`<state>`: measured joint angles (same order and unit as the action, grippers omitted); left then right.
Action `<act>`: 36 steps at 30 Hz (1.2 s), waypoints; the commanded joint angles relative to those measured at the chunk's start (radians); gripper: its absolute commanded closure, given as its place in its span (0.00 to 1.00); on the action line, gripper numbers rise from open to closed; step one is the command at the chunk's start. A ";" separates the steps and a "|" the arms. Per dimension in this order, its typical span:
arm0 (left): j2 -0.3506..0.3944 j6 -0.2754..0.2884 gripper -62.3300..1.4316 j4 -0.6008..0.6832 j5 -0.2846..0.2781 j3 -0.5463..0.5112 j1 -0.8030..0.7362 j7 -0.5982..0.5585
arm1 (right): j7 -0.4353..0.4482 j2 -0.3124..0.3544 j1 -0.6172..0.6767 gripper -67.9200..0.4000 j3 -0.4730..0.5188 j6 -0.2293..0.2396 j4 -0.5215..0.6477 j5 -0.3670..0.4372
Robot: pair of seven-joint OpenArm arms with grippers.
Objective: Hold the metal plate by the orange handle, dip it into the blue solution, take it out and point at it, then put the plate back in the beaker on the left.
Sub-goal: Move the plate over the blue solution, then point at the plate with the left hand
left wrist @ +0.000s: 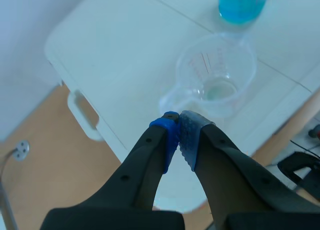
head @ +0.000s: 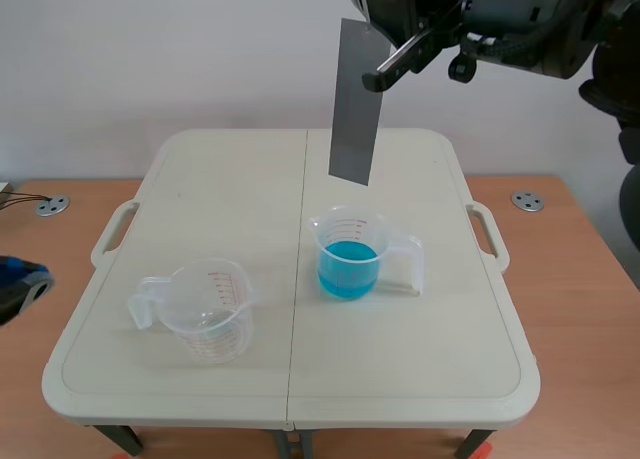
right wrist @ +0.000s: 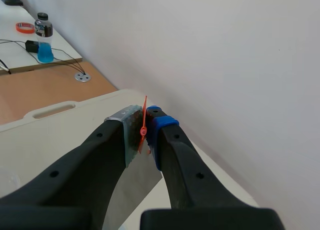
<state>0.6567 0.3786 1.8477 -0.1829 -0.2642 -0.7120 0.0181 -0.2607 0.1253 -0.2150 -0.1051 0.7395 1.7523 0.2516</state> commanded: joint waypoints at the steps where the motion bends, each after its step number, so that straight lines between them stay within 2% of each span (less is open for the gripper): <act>1: -0.002 0.010 0.95 -0.008 -0.007 0.027 0.049 -0.009 | 0.016 0.005 -0.002 0.98 0.014 0.006 0.016 0.017; 7: -0.003 0.017 0.95 -0.092 -0.007 0.152 0.268 0.059 | 0.011 0.005 0.019 0.98 0.022 0.006 0.016 0.021; 17: -0.018 0.062 0.95 -0.260 -0.007 0.373 0.599 0.085 | 0.011 0.005 0.021 0.98 0.035 0.006 0.016 0.022; 20: -0.035 0.089 0.95 -0.309 -0.007 0.433 0.679 0.085 | 0.011 0.005 0.021 0.98 0.035 0.006 0.016 0.022; 28: -0.111 0.112 0.95 -0.425 -0.003 0.570 0.849 0.114 | 0.011 0.005 0.021 0.98 0.035 0.006 0.016 0.022; 36: -0.209 0.136 0.95 -0.528 0.078 0.689 0.975 0.113 | 0.011 0.005 0.021 0.98 0.035 0.006 0.016 0.022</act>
<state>0.4530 0.5106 1.3041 -0.1005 0.4278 0.2493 0.1463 -0.2642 0.1249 -0.1764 -0.0734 0.7403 1.7523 0.2588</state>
